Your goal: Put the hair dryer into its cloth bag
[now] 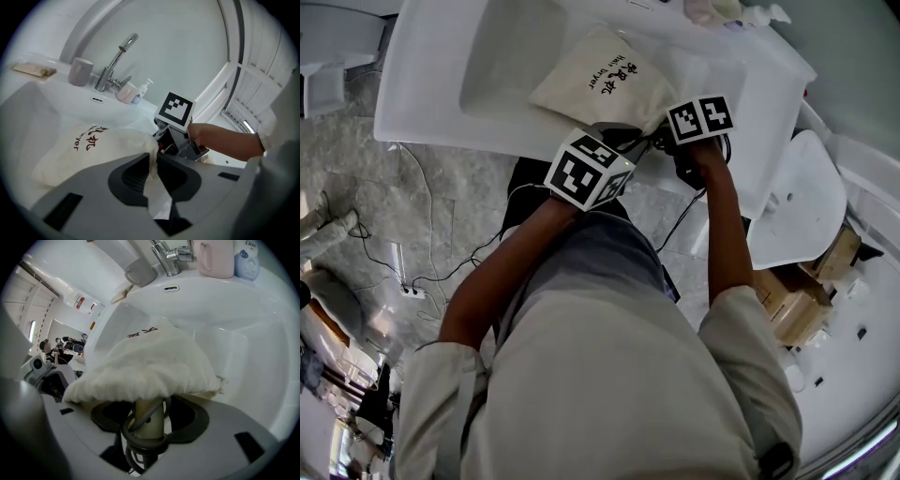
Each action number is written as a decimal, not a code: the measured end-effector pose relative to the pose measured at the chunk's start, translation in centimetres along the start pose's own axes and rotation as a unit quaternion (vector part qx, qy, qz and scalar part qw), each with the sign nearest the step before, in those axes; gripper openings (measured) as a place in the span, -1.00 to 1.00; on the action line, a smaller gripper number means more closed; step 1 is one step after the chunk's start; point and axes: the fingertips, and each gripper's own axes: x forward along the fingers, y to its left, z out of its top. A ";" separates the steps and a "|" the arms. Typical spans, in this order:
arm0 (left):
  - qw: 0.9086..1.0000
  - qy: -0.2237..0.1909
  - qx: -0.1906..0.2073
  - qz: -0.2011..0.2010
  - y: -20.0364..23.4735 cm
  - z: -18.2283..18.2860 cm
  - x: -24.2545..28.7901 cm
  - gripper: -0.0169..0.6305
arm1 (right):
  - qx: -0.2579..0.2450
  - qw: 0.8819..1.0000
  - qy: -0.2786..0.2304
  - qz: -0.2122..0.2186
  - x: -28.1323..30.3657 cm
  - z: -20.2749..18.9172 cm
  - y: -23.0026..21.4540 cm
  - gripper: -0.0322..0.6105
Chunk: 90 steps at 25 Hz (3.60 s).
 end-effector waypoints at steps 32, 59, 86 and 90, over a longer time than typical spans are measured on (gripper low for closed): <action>0.998 -0.036 -0.058 -0.007 0.7 1.3 -0.8 -0.78 | -0.027 0.996 -0.079 -0.031 1.8 2.9 -0.6 -0.16; 0.995 -0.021 -0.098 0.018 3.3 -0.9 -1.6 -0.78 | -0.083 0.993 -0.069 -0.049 6.7 4.5 0.3 -0.16; 0.990 -0.062 -0.112 0.063 3.4 -1.6 -3.2 -0.76 | -0.071 0.988 -0.123 -0.056 2.6 3.5 0.1 -0.16; 0.989 -0.068 -0.113 0.062 3.2 -1.8 -3.4 -0.76 | -0.057 0.987 -0.138 -0.058 1.6 2.7 -0.6 -0.16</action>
